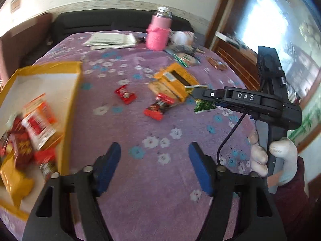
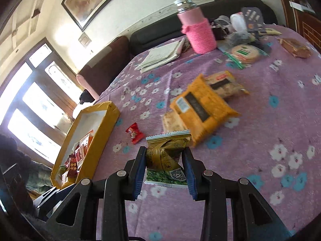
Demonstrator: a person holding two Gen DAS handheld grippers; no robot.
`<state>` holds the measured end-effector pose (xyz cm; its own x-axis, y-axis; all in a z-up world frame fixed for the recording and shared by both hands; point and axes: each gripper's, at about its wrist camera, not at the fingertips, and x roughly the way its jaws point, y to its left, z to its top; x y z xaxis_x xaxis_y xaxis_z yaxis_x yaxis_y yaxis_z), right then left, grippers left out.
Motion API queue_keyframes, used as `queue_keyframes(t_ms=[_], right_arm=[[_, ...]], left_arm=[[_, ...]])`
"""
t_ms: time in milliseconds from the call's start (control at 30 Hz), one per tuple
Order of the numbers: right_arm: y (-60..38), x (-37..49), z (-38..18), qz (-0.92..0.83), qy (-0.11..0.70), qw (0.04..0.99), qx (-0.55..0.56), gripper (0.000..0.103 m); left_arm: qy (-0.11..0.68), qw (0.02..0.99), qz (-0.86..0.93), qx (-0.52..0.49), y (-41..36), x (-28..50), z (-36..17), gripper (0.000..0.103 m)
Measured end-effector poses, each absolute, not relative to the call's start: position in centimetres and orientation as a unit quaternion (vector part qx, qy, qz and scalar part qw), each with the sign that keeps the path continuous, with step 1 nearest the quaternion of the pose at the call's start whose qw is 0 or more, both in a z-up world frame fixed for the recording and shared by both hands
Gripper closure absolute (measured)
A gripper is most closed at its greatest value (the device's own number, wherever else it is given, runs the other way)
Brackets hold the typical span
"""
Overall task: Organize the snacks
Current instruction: 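Grasp a red-black candy with the left gripper while the right holds the packet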
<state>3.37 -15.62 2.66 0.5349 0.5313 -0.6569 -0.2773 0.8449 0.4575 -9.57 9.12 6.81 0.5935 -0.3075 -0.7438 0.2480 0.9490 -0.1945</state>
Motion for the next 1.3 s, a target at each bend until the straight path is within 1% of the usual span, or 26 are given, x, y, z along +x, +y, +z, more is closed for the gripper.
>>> queue_keyframes(t_ms=[100, 233, 300, 333, 500, 533, 567, 600, 667, 800, 1000, 1133, 1300], right_arm=[[-17.1, 3.6, 1.7, 0.228, 0.430, 0.857, 0.170, 0.066], [-18.4, 4.0, 1.0, 0.223, 0.437, 0.849, 0.196, 0.066], [-18.9, 4.0, 1.0, 0.221, 0.434, 0.849, 0.203, 0.066], [-19.1, 4.0, 0.9, 0.222, 0.433, 0.849, 0.207, 0.066], [-19.2, 4.2, 0.6, 0.227, 0.439, 0.841, 0.218, 0.066], [-19.2, 4.2, 0.6, 0.227, 0.439, 0.842, 0.217, 0.066], [-19.1, 4.2, 0.6, 0.227, 0.439, 0.842, 0.216, 0.066], [-19.1, 4.2, 0.6, 0.227, 0.439, 0.842, 0.216, 0.066], [-19.2, 4.3, 0.6, 0.223, 0.438, 0.844, 0.215, 0.066], [-19.3, 4.4, 0.4, 0.213, 0.437, 0.848, 0.213, 0.066], [-18.9, 4.0, 0.9, 0.212, 0.421, 0.860, 0.195, 0.066], [-18.2, 3.4, 1.4, 0.225, 0.404, 0.868, 0.183, 0.066], [-16.4, 2.8, 1.9, 0.243, 0.399, 0.868, 0.169, 0.066]], left_arm=[[0.412, 0.895, -0.172, 0.011, 6.7, -7.0, 6.4, 0.039], [0.439, 0.878, -0.189, 0.032, 4.6, -2.8, 4.6, 0.040], [0.450, 0.871, -0.195, 0.037, 3.9, -1.4, 3.9, 0.048], [0.456, 0.866, -0.201, 0.038, 3.7, -0.8, 3.6, 0.049], [0.468, 0.859, -0.198, 0.056, 2.8, 1.4, 2.1, 0.049], [0.471, 0.858, -0.200, 0.053, 2.9, 1.6, 1.9, 0.051], [0.467, 0.860, -0.199, 0.052, 2.9, 1.6, 1.8, 0.060], [0.465, 0.861, -0.199, 0.052, 2.9, 1.6, 1.8, 0.077], [0.465, 0.862, -0.197, 0.050, 3.0, 1.5, 1.8, 0.080], [0.458, 0.869, -0.177, 0.057, 3.0, 0.6, 1.9, 0.081], [0.438, 0.884, -0.163, 0.002, 5.7, -2.1, 4.3, 0.081], [0.411, 0.899, -0.145, -0.041, 9.3, -5.4, 7.1, 0.081], [0.376, 0.920, -0.085, -0.072, 16.3, -9.0, 9.8, 0.080]])
